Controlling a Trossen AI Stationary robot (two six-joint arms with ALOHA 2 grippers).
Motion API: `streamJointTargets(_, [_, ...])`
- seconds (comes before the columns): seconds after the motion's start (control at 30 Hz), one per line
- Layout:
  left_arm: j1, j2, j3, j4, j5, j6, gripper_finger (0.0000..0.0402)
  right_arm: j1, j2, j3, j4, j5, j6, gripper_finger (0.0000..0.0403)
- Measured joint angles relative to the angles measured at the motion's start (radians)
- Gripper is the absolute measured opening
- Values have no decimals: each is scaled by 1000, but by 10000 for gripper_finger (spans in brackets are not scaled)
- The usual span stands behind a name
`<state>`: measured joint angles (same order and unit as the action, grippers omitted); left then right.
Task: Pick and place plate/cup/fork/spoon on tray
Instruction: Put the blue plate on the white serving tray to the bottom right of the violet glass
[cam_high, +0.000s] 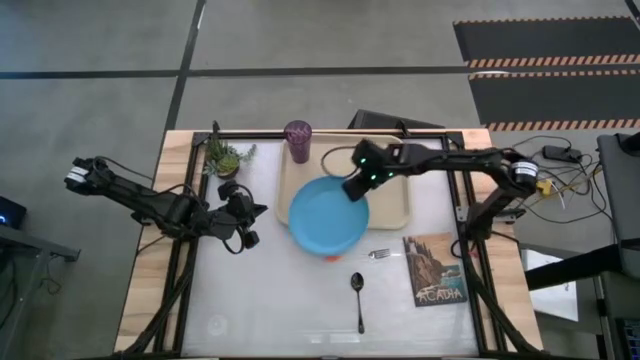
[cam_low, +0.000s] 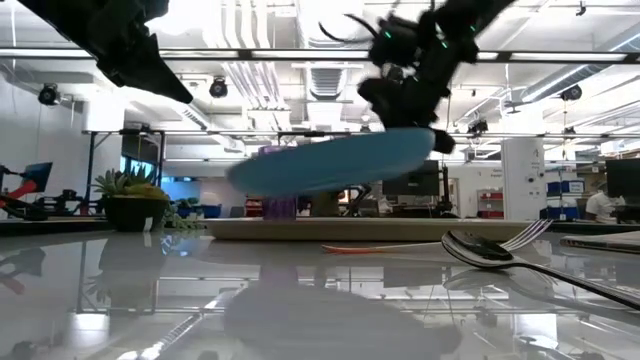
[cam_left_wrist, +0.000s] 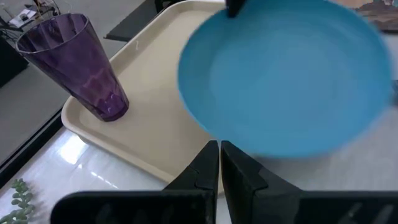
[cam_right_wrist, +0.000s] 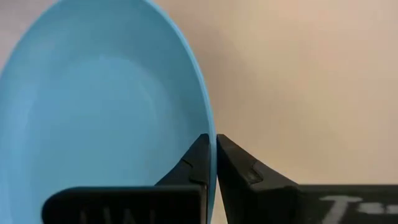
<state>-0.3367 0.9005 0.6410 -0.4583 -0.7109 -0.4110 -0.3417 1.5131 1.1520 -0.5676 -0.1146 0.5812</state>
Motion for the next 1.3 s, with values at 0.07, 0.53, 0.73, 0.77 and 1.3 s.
streamJointTargets(0.07, [0, 0, -1, 0, 0, 0, 0, -51, -32, -70, 69, -1, 0, 9])
streamJointTargets(0.53, [0, 0, -4, 3, 0, 0, 0, -251, -50, -332, 418, 6, -8, 9])
streamJointTargets(0.73, [0, 0, -4, 3, 0, 0, 0, -251, -22, -332, 447, 88, -19, 8])
streamJointTargets(0.77, [0, 0, -4, 3, 0, 0, 0, -251, -16, -332, 448, 89, -19, 8])
streamJointTargets(1.3, [0, 0, -4, 3, 0, 0, 0, -250, 7, -328, 473, 143, -17, 45])
